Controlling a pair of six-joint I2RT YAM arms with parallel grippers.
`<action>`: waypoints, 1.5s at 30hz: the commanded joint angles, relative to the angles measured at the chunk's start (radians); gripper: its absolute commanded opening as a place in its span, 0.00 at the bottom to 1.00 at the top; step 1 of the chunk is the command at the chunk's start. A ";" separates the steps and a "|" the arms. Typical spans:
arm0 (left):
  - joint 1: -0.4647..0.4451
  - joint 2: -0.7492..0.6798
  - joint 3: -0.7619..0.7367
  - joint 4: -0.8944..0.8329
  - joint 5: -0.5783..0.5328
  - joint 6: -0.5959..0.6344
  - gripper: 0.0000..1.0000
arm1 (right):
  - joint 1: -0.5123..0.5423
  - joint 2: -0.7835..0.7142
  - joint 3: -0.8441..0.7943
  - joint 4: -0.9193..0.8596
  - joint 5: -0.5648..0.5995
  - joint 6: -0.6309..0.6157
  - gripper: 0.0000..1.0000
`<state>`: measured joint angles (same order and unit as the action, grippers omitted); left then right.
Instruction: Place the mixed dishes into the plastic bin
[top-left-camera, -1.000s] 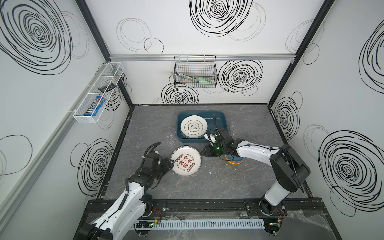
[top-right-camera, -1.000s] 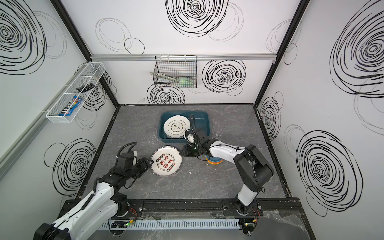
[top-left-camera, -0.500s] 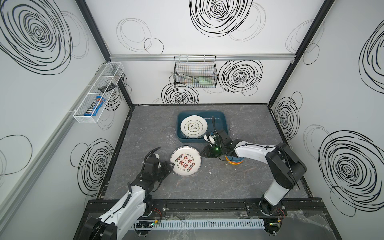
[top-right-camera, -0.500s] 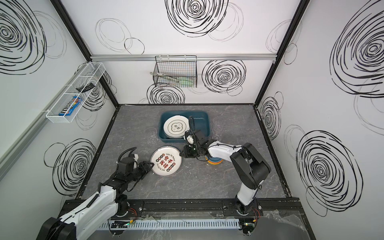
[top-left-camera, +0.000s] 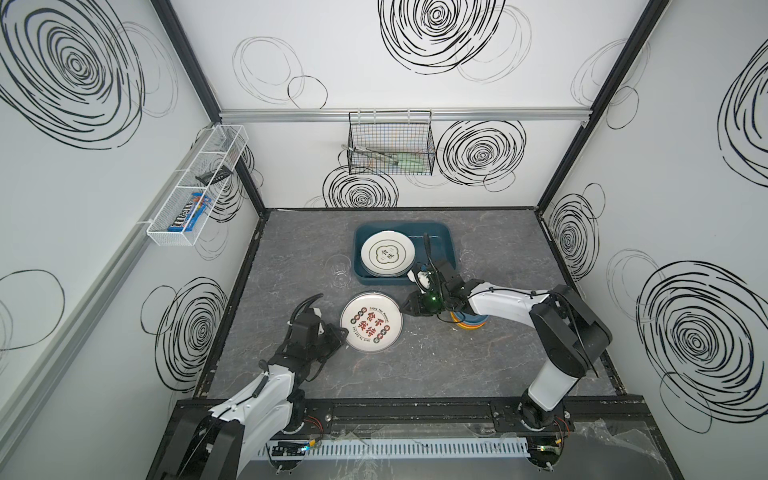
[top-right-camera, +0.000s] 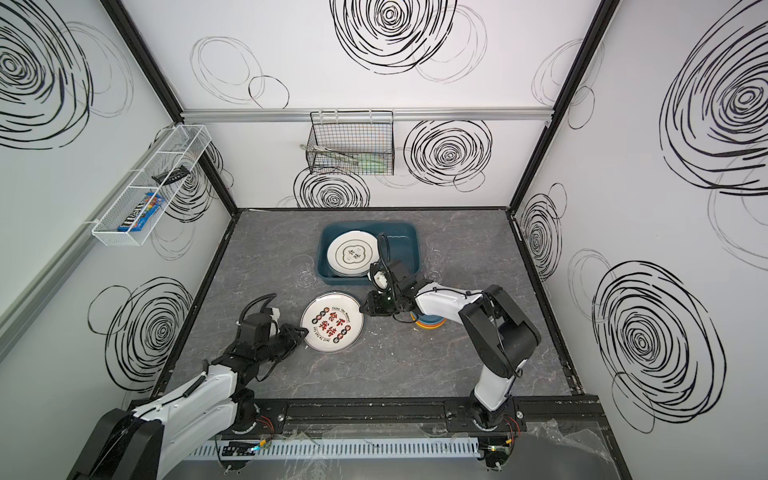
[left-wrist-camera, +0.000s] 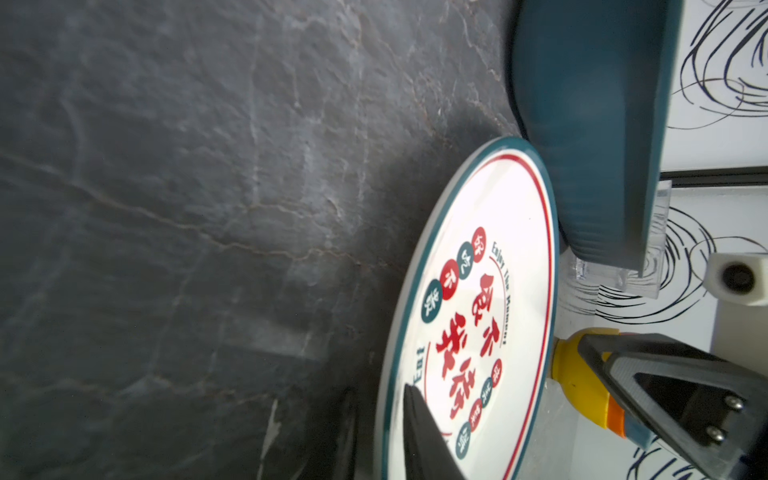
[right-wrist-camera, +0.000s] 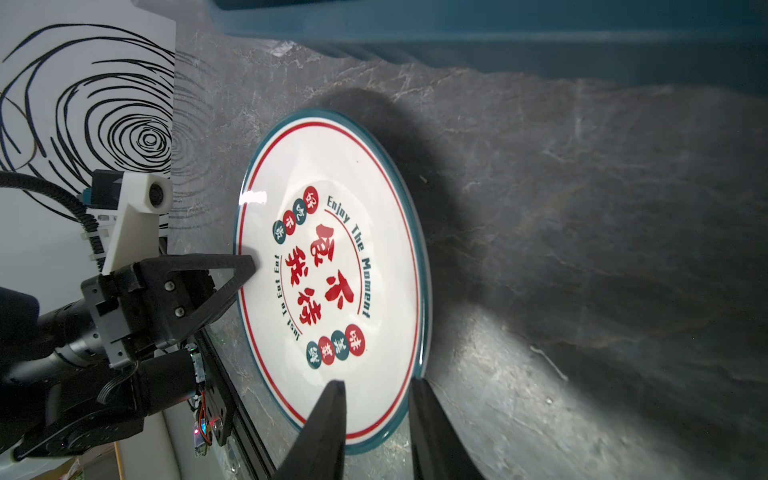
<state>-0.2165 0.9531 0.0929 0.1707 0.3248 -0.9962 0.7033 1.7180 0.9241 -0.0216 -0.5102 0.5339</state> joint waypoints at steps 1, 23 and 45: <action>0.006 0.027 0.006 0.003 0.010 0.033 0.18 | 0.005 0.000 -0.017 0.012 0.010 0.008 0.30; -0.007 -0.328 0.140 -0.325 0.079 -0.005 0.00 | -0.065 -0.187 -0.031 -0.051 -0.018 0.027 0.36; -0.034 -0.245 0.299 -0.191 0.131 -0.082 0.00 | -0.125 -0.252 -0.010 -0.026 -0.116 0.078 0.38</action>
<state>-0.2417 0.7078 0.3321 -0.1455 0.4290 -1.0588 0.5823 1.4773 0.8989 -0.0605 -0.6003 0.5980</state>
